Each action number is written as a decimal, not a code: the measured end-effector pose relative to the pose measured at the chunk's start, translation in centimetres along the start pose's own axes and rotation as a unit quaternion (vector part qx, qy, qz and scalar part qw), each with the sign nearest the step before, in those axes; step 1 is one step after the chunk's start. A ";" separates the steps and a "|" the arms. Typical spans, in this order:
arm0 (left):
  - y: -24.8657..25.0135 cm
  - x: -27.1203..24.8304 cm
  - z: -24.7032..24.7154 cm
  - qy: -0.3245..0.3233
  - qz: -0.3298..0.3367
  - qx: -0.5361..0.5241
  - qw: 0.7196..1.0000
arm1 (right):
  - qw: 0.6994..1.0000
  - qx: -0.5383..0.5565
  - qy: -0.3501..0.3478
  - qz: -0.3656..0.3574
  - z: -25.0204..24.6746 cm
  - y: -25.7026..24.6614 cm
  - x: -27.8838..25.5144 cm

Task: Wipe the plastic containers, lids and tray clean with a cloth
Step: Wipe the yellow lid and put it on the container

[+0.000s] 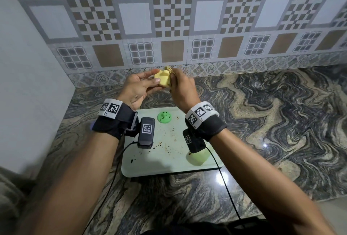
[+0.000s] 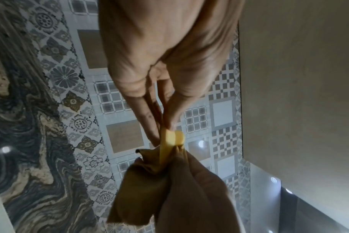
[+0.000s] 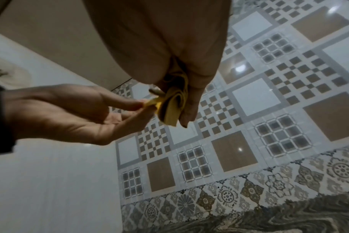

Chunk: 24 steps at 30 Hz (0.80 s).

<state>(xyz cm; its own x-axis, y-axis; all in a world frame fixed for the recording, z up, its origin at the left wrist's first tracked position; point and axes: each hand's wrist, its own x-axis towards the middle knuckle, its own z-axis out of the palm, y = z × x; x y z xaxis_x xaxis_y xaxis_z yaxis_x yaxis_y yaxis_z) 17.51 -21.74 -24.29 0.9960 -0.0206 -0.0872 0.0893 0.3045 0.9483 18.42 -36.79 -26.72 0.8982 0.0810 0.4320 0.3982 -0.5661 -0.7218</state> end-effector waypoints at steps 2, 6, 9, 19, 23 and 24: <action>-0.4 0.5 -0.6 0.052 0.006 -0.012 0.999 | 0.998 -0.012 -0.044 -0.052 -0.2 -0.1 -0.7; -0.7 0.5 -2.9 0.090 0.008 -0.016 0.996 | 0.972 -0.069 -0.164 -0.155 -2.0 0.4 -1.3; -0.5 -0.1 -2.9 0.048 0.001 -0.011 0.999 | 0.998 -0.039 -0.017 -0.054 -2.2 0.6 -0.7; -0.2 -1.1 -2.2 0.063 0.009 0.106 0.992 | 0.990 0.027 -0.106 -0.086 1.4 -1.8 -0.7; -0.2 -2.0 -3.5 0.155 0.084 0.274 0.945 | 0.985 0.060 -0.105 -0.121 3.0 -2.3 -1.9; -0.1 -2.4 -3.9 0.177 0.102 0.309 0.929 | 0.983 0.065 -0.107 -0.137 3.4 -2.4 -2.2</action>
<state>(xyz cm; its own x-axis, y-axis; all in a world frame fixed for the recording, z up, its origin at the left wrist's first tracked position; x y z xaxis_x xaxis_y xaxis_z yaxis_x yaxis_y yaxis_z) 15.13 -18.04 -25.36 0.9380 0.3245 0.1220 -0.0053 -0.3385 0.9409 16.08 -32.87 -27.77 0.7672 0.3949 0.5054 0.6381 -0.3906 -0.6635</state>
